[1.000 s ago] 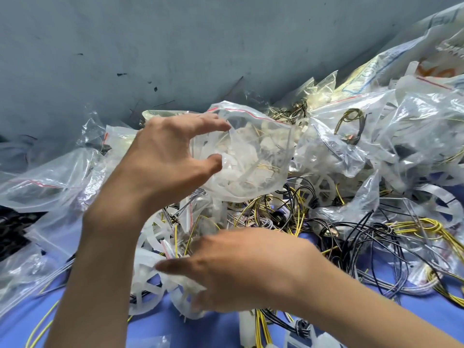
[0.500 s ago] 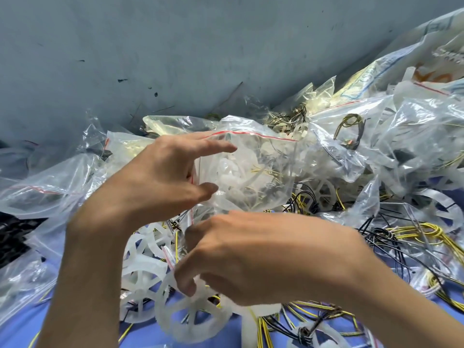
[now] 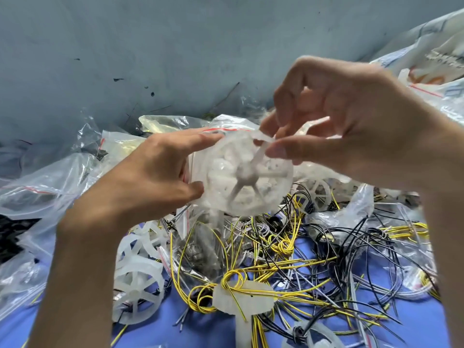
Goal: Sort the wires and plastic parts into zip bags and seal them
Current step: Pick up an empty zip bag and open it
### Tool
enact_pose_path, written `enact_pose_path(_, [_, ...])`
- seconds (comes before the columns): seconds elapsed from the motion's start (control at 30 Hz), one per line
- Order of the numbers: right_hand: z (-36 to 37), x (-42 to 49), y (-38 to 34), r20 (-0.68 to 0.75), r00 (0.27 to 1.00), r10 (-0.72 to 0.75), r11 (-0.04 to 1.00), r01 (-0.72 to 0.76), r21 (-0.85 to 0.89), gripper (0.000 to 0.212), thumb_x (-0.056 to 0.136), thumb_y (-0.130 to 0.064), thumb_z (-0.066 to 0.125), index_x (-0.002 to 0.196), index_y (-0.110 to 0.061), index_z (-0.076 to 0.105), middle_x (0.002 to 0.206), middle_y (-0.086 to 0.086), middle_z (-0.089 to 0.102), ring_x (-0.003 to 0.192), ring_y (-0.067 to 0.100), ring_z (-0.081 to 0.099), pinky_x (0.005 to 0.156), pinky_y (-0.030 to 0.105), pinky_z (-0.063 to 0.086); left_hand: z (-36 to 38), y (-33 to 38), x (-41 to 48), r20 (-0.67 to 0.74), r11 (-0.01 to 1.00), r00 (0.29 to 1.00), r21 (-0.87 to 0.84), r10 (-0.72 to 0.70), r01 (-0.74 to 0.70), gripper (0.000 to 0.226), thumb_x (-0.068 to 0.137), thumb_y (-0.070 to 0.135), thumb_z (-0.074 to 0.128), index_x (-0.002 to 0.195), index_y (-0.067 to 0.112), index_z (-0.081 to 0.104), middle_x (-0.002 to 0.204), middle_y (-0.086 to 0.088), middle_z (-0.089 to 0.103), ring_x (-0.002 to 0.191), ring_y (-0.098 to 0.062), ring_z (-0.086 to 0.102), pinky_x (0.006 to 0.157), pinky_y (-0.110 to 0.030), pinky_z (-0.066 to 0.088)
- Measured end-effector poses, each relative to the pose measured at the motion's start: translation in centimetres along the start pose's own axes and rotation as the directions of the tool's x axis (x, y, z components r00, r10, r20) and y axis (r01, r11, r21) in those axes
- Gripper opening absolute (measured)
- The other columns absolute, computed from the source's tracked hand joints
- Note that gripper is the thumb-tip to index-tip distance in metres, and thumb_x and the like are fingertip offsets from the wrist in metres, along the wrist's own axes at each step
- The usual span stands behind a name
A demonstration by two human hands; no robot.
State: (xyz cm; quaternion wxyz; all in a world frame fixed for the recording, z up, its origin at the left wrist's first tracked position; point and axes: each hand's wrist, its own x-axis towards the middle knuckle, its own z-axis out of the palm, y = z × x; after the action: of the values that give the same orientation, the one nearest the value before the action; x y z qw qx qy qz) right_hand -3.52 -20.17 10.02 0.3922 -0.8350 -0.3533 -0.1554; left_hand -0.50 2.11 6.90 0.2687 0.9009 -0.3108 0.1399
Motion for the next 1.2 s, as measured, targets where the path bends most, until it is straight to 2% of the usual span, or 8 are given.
enact_pose_path(0.07, [-0.1, 0.2, 0.2, -0.067, 0.998, 0.018, 0.999, -0.021, -0.038, 0.026, 0.069, -0.028, 0.075, 0.073, -0.023, 0.05, 0.083, -0.005, 0.07, 0.071, 0.009, 0.068, 0.063, 0.041, 0.055, 0.1, 0.1, -0.1, 0.002, 0.997, 0.999, 0.067, -0.045, 0.045, 0.076, 0.066, -0.008, 0.074, 0.133, 0.02, 0.053, 0.069, 0.042, 0.056, 0.059, 0.02, 0.051, 0.061, 0.006, 0.032])
enact_pose_path(0.2, [0.6, 0.7, 0.8, -0.165, 0.986, 0.035, 0.987, -0.06, -0.149, 0.031, 0.073, -0.019, 0.079, 0.067, -0.022, 0.049, 0.082, -0.005, 0.07, 0.071, 0.009, 0.067, 0.064, 0.038, 0.054, -0.1, 0.6, -0.3, 0.0, 0.986, 0.993, 0.111, -0.122, 0.121, 0.087, 0.064, 0.005, 0.08, 0.141, 0.025, 0.044, 0.055, 0.026, 0.056, 0.045, 0.007, 0.05, 0.051, -0.002, 0.035])
enact_pose_path(0.37, [2.3, 1.1, 0.8, -0.209, 0.977, -0.045, 0.949, -0.023, -0.314, 0.023, 0.075, -0.018, 0.079, 0.074, -0.025, 0.057, 0.077, -0.008, 0.068, 0.067, 0.005, 0.065, 0.062, 0.029, 0.052, 0.0, 1.2, -0.2, 0.023, 0.987, 0.99, 0.085, -0.141, 0.139, 0.094, 0.062, 0.013, 0.083, 0.143, 0.032, 0.039, 0.059, 0.003, 0.062, 0.051, -0.002, 0.055, 0.054, -0.009, 0.042])
enact_pose_path(0.5, [4.0, 1.3, 0.7, -0.187, 0.976, -0.107, 0.914, 0.023, -0.405, 0.018, 0.074, -0.02, 0.078, 0.079, -0.019, 0.061, 0.075, 0.0, 0.068, 0.067, 0.022, 0.068, 0.061, 0.038, 0.054, 0.0, 1.5, -0.1, -0.026, 0.985, 0.994, 0.133, -0.109, 0.111, 0.098, 0.06, 0.018, 0.084, 0.145, 0.028, 0.036, 0.106, -0.012, 0.069, 0.082, -0.009, 0.057, 0.071, -0.006, 0.04])
enact_pose_path(0.67, [4.6, 1.6, 1.7, -0.06, 0.998, 0.032, 0.846, -0.059, -0.53, 0.014, 0.083, -0.031, 0.069, 0.095, -0.023, 0.068, 0.094, 0.011, 0.067, 0.084, 0.03, 0.067, 0.073, 0.038, 0.053, -0.1, 1.8, 0.0, -0.015, 0.976, 0.987, 0.144, -0.161, 0.162, 0.079, 0.062, 0.013, 0.078, 0.135, 0.024, 0.05, 0.053, 0.023, 0.058, 0.044, 0.008, 0.048, 0.051, -0.002, 0.035])
enact_pose_path(0.8, [3.9, 1.7, 2.2, -0.103, 0.992, 0.067, 0.794, -0.116, -0.596, 0.02, 0.086, -0.04, 0.063, 0.102, -0.03, 0.068, 0.113, -0.005, 0.065, 0.099, 0.024, 0.06, 0.083, 0.038, 0.05, -0.4, 1.2, 0.0, -0.082, 0.97, 0.978, 0.132, -0.194, 0.203, 0.074, 0.067, 0.004, 0.07, 0.134, 0.028, 0.051, 0.047, 0.021, 0.056, 0.04, 0.008, 0.046, 0.052, -0.001, 0.034])
enact_pose_path(1.0, [3.6, 1.7, 3.0, -0.241, 0.966, 0.097, 0.794, -0.221, -0.566, 0.021, 0.081, -0.044, 0.067, 0.097, -0.032, 0.069, 0.106, -0.005, 0.042, 0.103, 0.017, 0.042, 0.084, 0.031, 0.042, -0.6, 0.6, 0.0, -0.171, 0.975, 0.97, 0.109, -0.175, 0.195, 0.079, 0.069, -0.001, 0.065, 0.139, 0.03, 0.044, 0.102, 0.002, 0.071, 0.041, 0.011, 0.045, 0.058, 0.003, 0.033])
enact_pose_path(1.2, [3.9, 1.9, 2.8, -0.067, 0.951, 0.301, 0.805, -0.291, -0.517, 0.044, 0.086, -0.028, 0.065, 0.128, -0.034, 0.053, 0.097, -0.007, 0.059, 0.094, 0.019, 0.06, 0.084, 0.039, 0.051, -0.3, 0.8, 0.0, -0.274, 0.959, 0.934, 0.102, -0.227, 0.263, 0.072, 0.071, 0.001, 0.061, 0.134, 0.034, 0.051, 0.065, 0.013, 0.064, 0.054, 0.011, 0.052, 0.057, 0.005, 0.031])
